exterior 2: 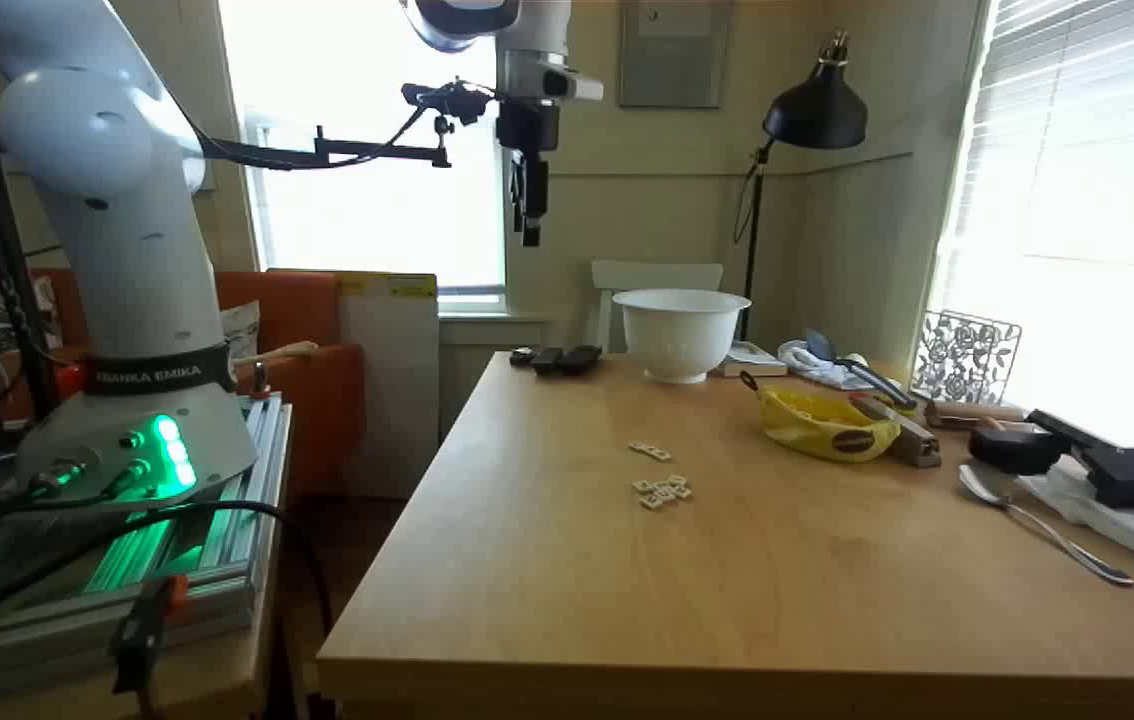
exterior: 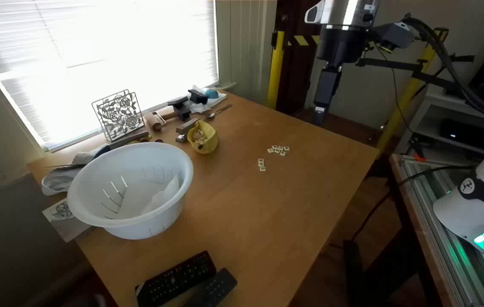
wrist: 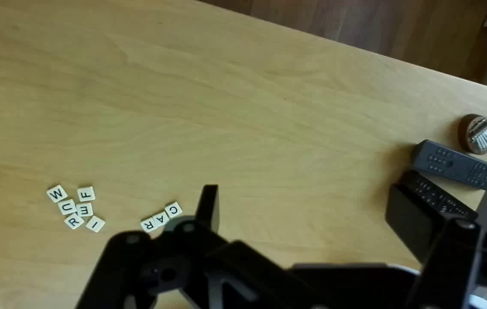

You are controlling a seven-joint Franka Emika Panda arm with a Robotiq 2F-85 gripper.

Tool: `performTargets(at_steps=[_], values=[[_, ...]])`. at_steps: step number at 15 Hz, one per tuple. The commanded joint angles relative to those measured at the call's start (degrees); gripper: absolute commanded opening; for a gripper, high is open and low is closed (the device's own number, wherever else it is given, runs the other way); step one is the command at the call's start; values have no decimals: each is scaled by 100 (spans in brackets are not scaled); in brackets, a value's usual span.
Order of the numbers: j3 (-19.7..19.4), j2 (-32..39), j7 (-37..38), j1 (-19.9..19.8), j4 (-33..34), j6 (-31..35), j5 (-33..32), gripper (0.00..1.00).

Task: Move one letter block to the left

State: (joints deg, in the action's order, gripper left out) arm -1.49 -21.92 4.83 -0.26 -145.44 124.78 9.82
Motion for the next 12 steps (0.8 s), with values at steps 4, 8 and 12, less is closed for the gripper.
performTargets(at_steps=[4,8,12], values=[[18,0,-6,-21,8,-13,6,100],[18,0,-6,-21,8,-13,6,100],[73,17,94,-61,-92,163,-102,100]])
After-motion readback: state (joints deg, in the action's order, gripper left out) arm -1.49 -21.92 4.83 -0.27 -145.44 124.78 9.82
